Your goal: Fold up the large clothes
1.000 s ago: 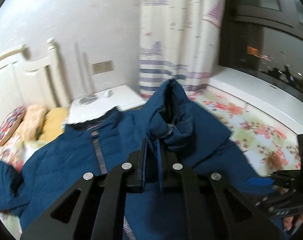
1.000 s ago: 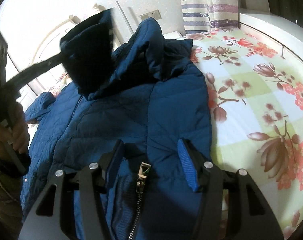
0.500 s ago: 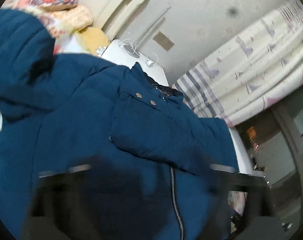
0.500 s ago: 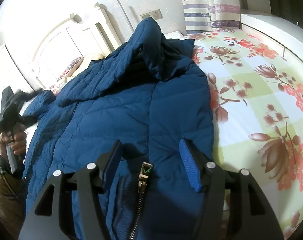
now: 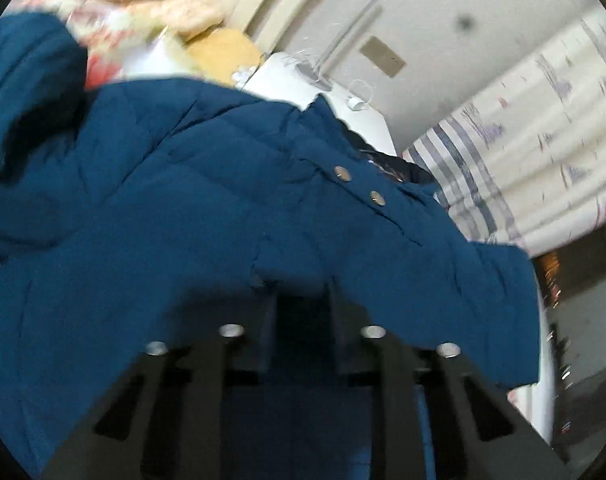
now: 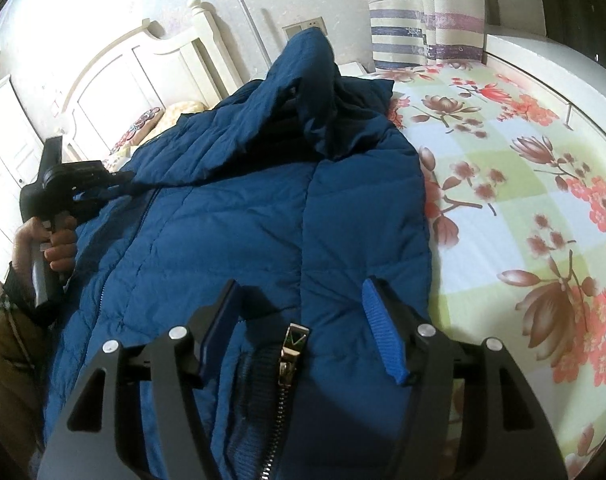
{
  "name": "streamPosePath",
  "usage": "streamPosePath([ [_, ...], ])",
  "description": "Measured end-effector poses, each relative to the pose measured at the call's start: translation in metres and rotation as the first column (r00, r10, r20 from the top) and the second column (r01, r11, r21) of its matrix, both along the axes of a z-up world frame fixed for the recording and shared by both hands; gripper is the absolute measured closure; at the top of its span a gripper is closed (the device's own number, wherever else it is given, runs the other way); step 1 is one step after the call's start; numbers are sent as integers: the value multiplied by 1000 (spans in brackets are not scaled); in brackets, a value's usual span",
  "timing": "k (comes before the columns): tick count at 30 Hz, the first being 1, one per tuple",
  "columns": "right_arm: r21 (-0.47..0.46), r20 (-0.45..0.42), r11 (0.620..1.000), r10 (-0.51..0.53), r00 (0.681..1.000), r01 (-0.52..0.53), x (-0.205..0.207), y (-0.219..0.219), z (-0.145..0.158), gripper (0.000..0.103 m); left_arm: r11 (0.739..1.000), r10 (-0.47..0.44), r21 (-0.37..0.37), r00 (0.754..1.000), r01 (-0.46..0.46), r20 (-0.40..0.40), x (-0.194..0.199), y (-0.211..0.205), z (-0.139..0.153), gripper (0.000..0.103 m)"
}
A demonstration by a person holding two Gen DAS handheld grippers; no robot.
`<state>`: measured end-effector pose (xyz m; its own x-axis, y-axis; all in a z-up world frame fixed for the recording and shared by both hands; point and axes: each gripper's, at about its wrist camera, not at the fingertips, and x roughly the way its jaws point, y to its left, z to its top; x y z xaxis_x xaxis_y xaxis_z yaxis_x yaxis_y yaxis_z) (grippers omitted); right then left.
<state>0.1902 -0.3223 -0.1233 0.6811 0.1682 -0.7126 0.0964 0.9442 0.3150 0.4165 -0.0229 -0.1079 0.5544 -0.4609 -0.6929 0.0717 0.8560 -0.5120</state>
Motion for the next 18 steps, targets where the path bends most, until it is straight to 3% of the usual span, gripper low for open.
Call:
streamPosePath([
  [4, -2, -1, 1000, 0, 1000, 0, 0, 1, 0, 41, 997, 39, -76, 985, -27, 169, -37, 21, 49, 102],
  [6, -4, -1, 1000, 1, 1000, -1, 0, 1, 0, 40, 996, 76, -73, 963, -59, 259, -59, 39, 81, 103],
  [9, 0, -1, 1000, 1, 1000, -1, 1, 1, 0, 40, 993, 118, -39, 936, -112, 330, -82, 69, 112, 103],
  [13, 2, 0, 1000, 0, 1000, 0, 1, 0, 0, 40, 984, 151, 41, 929, -175, 339, -98, 101, 116, 103],
  [18, -7, 0, 1000, -3, 1000, 3, 0, 1, 0, 40, 983, 102, 123, 966, -134, 239, -97, 109, 83, 101],
])
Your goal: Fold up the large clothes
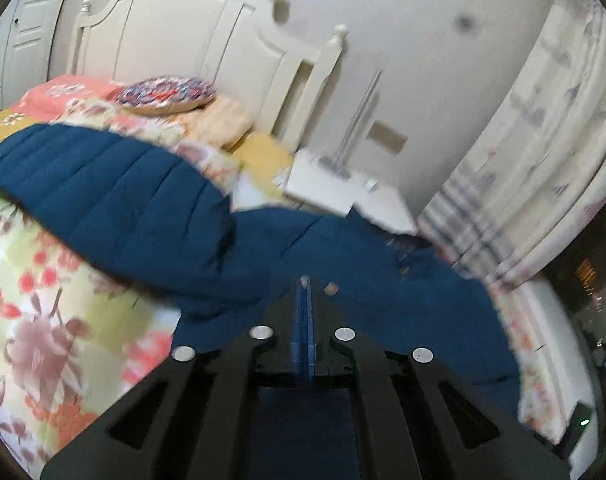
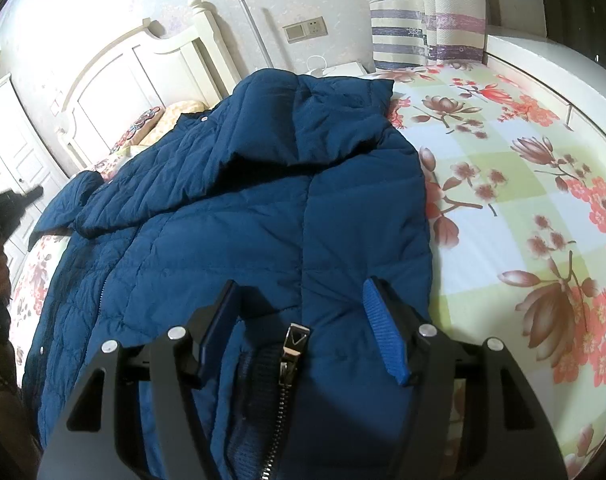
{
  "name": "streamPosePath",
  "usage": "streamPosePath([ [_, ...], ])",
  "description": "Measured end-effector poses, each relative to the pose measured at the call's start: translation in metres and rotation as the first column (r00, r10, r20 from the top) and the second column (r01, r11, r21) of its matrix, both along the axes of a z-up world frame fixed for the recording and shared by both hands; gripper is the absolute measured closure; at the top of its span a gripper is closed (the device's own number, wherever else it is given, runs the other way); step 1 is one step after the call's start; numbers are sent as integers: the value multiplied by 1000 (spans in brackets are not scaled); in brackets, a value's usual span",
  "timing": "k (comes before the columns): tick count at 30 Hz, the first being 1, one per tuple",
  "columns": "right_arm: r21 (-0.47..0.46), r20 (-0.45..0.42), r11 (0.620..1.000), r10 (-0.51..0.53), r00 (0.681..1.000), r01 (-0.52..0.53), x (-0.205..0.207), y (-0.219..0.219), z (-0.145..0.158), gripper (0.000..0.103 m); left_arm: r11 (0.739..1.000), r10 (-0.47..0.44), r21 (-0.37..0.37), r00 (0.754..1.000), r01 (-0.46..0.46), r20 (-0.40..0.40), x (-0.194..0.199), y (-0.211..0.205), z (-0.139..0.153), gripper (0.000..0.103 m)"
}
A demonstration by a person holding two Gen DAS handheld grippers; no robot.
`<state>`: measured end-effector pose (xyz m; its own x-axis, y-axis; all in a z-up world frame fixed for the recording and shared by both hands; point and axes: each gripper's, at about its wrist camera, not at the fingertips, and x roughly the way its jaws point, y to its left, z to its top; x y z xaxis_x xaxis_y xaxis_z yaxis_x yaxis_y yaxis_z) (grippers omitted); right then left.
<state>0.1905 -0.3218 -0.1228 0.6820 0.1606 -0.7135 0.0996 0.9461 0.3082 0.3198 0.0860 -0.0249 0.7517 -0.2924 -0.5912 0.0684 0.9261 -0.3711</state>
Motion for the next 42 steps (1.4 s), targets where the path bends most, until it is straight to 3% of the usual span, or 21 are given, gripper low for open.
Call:
streamPosePath([
  [4, -26, 12, 999, -27, 1000, 27, -3, 0, 3, 40, 999, -42, 23, 992, 45, -121, 17, -18, -27, 94],
  [5, -29, 13, 999, -30, 999, 30, -4, 0, 3, 40, 999, -45, 23, 989, 49, -142, 23, -21, -34, 81],
  [6, -32, 11, 999, -32, 999, 32, -4, 1, 4, 40, 999, -47, 16, 983, 50, -175, 30, -22, -44, 36],
  [7, -35, 10, 999, -33, 999, 33, -4, 1, 4, 40, 999, -37, -4, 981, 37, -188, 36, -23, -51, 14],
  [8, -38, 8, 999, -33, 999, 34, -4, 1, 4, 40, 999, -20, -34, 985, 15, -170, 38, -21, -56, 6],
  [11, -43, -5, 999, -30, 1000, 30, -2, 2, 2, 40, 998, 3, -62, 979, -16, -203, 45, -15, -75, 6],
  [13, -43, -9, 999, -25, 1000, 24, -1, 3, 1, 38, 999, -29, 10, 975, 32, -218, 48, -26, -84, 10],
  [15, -46, -10, 999, -20, 1000, 20, 0, 4, 1, 36, 992, -79, 88, 980, 96, -185, 44, -40, -82, 65],
  [16, -47, -11, 999, -20, 1000, 20, 1, 4, 0, 36, 991, -86, 88, 980, 103, -180, 42, -42, -81, 71],
  [17, -46, -10, 999, -20, 1000, 19, 1, 4, 0, 36, 991, -82, 93, 983, 98, -165, 40, -42, -78, 88],
  [22, -37, -8, 999, -21, 1000, 21, 0, 3, 0, 36, 1000, -31, 8, 998, 31, 50, -3, -17, -23, 91],
  [24, -39, -8, 999, -22, 1000, 21, 0, 4, 0, 36, 1000, -8, -12, 997, 9, 75, -16, -6, -12, 91],
  [26, -37, -9, 999, -21, 1000, 21, 0, 3, 0, 36, 999, -52, 15, 998, 52, 33, -16, -7, -15, 91],
  [28, -33, -8, 999, -21, 1000, 21, 0, 2, 0, 36, 992, -62, 109, 997, 67, -50, -12, -16, -30, 90],
  [30, -28, -6, 999, -21, 1000, 21, 0, 1, 0, 36, 972, 13, 233, 990, 20, -140, -4, -24, -46, 90],
  [31, -28, -4, 999, -22, 1000, 22, 0, 1, 0, 36, 968, 47, 253, 987, -6, -154, -7, -20, -49, 90],
  [34, -44, 5, 998, -44, 999, 44, -4, 0, 5, 36, 951, 165, 282, 981, -129, -107, -21, -16, -37, 88],
  [37, 1, 44, 998, -62, 997, 62, -2, -7, 24, 36, 916, 152, 367, 987, -163, 60, -41, -32, -2, 79],
  [38, 0, 59, 998, -67, 996, 67, 2, -10, 32, 36, 910, 132, 382, 987, -158, 96, -43, -39, 5, 74],
  [40, -57, 88, 996, -62, 994, 68, 19, -7, 52, 36, 913, 74, 391, 990, -116, 120, -36, -54, 14, 11],
  [42, -143, 99, 988, -38, 994, 52, 48, 4, 67, 36, 912, 10, 406, 990, -67, 141, -29, -70, 12, 4],
])
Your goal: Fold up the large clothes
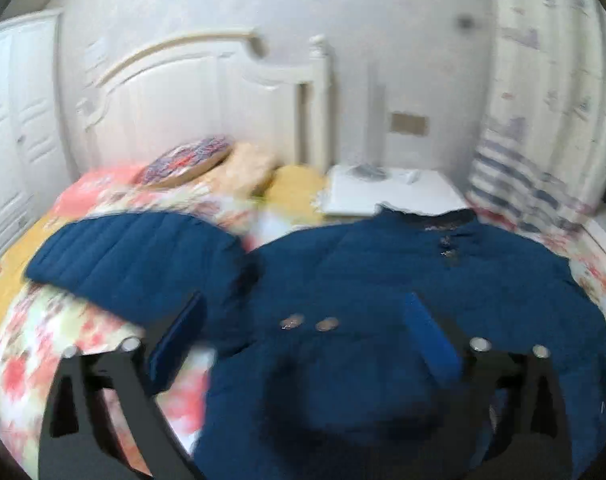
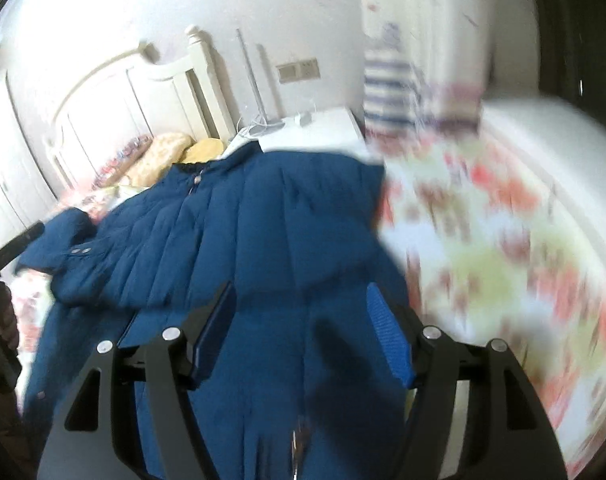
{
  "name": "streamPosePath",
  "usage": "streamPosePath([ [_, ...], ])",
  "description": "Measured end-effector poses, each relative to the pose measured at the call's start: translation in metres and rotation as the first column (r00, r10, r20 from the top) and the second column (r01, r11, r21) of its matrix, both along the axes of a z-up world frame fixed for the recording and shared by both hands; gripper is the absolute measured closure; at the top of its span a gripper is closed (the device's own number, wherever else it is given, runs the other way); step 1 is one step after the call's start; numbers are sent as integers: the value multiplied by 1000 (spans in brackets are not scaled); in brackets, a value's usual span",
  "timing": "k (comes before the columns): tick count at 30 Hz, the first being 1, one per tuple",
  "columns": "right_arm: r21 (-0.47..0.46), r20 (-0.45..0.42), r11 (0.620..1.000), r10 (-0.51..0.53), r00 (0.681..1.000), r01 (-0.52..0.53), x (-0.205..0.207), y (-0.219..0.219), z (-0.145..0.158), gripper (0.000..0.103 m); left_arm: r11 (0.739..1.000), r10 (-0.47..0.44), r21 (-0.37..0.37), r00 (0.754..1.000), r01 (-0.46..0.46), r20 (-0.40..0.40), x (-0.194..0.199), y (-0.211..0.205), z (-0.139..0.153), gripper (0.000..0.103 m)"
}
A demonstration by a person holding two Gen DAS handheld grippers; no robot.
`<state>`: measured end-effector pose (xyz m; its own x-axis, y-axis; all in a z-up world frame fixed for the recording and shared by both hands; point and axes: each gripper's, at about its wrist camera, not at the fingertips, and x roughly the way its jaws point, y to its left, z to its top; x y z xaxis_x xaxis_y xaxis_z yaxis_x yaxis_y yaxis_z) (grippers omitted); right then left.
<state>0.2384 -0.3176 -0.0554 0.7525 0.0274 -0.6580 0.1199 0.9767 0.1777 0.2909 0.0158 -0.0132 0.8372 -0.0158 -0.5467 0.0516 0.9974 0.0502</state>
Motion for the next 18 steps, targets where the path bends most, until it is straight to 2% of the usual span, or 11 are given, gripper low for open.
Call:
streamPosePath([
  [2, -50, 11, 998, 29, 1000, -29, 35, 10, 3, 36, 998, 0, 68, 999, 3, -49, 16, -16, -12, 4],
  [3, -55, -11, 998, 40, 999, -40, 50, 12, -2, 36, 996, -18, 86, 996, 26, -87, 25, -24, -24, 4],
  [5, -68, -106, 996, 52, 993, -60, 77, 15, -23, 36, 992, -28, 114, 988, 46, -149, 38, -29, -50, 4],
  [6, -86, -217, 993, 59, 974, -79, 93, 17, -48, 35, 991, -34, 124, 983, 57, -181, 43, -29, -64, 4],
  [7, -102, -247, 990, 67, 967, -94, 98, 18, -59, 33, 988, -37, 137, 972, 70, -232, 53, -31, -83, 4],
  [8, -143, -213, 983, 80, 974, -112, 96, 21, -62, 30, 989, -44, 120, 951, 85, -307, 62, -29, -95, 4],
  [10, -140, -246, 984, 73, 967, -110, 98, 21, -58, 30, 992, -49, 92, 952, 81, -302, 63, -27, -91, 4],
  [12, -121, -253, 988, 60, 966, -93, 103, 19, -49, 31, 990, -39, 118, 950, 79, -310, 64, -30, -94, 4],
  [16, -150, -123, 988, 13, 992, -31, 135, 19, -17, 31, 988, -25, 135, 951, 70, -309, 66, -34, -94, 4],
  [18, -144, -121, 989, 22, 992, -39, 162, 22, -18, 31, 989, -26, 128, 950, 69, -311, 65, -33, -92, 4],
])
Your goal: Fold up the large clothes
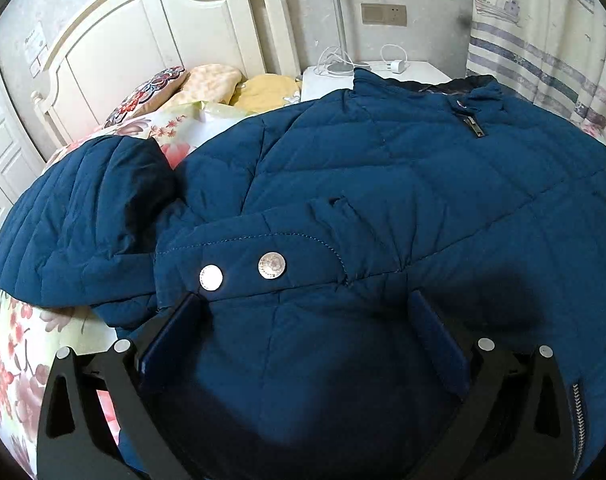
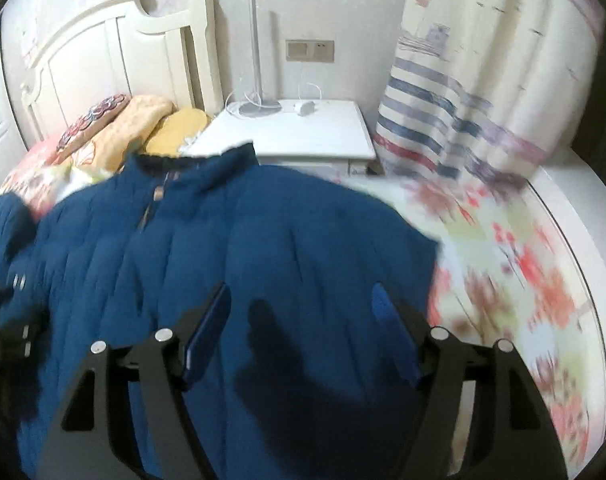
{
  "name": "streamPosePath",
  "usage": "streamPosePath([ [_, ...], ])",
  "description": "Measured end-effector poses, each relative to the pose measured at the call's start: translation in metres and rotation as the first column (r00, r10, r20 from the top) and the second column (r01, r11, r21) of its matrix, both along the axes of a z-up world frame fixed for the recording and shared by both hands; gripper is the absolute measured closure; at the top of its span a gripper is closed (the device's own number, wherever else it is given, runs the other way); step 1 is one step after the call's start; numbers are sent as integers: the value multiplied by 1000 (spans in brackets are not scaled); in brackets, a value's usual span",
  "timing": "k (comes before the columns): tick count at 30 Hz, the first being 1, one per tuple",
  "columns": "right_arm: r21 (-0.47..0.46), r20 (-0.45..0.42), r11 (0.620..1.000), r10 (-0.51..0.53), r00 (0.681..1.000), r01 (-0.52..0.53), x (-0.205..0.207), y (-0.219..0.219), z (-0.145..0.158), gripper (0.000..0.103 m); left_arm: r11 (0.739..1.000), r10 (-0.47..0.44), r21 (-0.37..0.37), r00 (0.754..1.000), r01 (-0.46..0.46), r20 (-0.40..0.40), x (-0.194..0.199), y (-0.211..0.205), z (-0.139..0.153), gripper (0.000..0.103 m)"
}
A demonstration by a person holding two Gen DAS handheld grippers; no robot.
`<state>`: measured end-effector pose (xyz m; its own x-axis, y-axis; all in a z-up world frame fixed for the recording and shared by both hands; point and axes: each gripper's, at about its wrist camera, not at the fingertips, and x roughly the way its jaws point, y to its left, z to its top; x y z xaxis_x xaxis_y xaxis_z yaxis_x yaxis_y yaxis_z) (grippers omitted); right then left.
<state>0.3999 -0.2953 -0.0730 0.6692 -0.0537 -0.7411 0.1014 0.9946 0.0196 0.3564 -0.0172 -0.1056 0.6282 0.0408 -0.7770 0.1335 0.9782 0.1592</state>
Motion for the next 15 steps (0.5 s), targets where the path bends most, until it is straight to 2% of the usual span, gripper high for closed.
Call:
streamPosePath([
  [2, 15, -39, 1000, 11, 999, -11, 29, 0, -13, 33, 1000, 1, -2, 1000, -1, -1, 0, -1, 1, 4],
  [3, -13, -78, 1000, 7, 997, -8, 43, 0, -26, 33, 1000, 1, -2, 1000, -1, -1, 0, -2, 1, 4],
  [4, -5, -137, 1000, 8, 991, -9, 53, -2, -42, 29, 1000, 1, -3, 1000, -1, -1, 1, -2, 0, 4],
  [5, 16, -143, 1000, 2, 990, 0, 56, -4, -45, 27, 1000, 1, -5, 1000, -1, -2, 0, -1, 1, 4],
  [8, 32, -147, 996, -78, 986, 84, 46, -9, -33, 28, 1000, 3, -12, 1000, -3, -4, 3, -2, 0, 4],
  [9, 50, -105, 993, -100, 990, 105, 34, -6, -23, 27, 1000, 2, -14, 1000, -3, -5, 3, -2, 0, 4],
  [11, 84, -9, 995, -55, 998, 55, 8, 10, -8, 23, 1000, 2, -21, 1000, -2, -9, 4, -1, 0, 4],
  [12, 84, -1, 996, -15, 1000, 15, 1, 20, -9, 18, 1000, 2, -22, 1000, -2, -9, 3, -1, 0, 4],
  [13, 79, -14, 997, 27, 1000, -26, -3, 29, -12, 16, 1000, 2, -23, 1000, -2, -8, 4, -1, 0, 4],
  [14, 56, -63, 995, 88, 994, -85, -4, 44, -24, 13, 1000, 1, -23, 1000, -2, -8, 4, 0, 0, 4],
  [15, -6, -126, 993, 120, 985, -122, -3, 57, -39, 11, 1000, 1, -25, 1000, -1, -8, 4, 0, 1, 4],
])
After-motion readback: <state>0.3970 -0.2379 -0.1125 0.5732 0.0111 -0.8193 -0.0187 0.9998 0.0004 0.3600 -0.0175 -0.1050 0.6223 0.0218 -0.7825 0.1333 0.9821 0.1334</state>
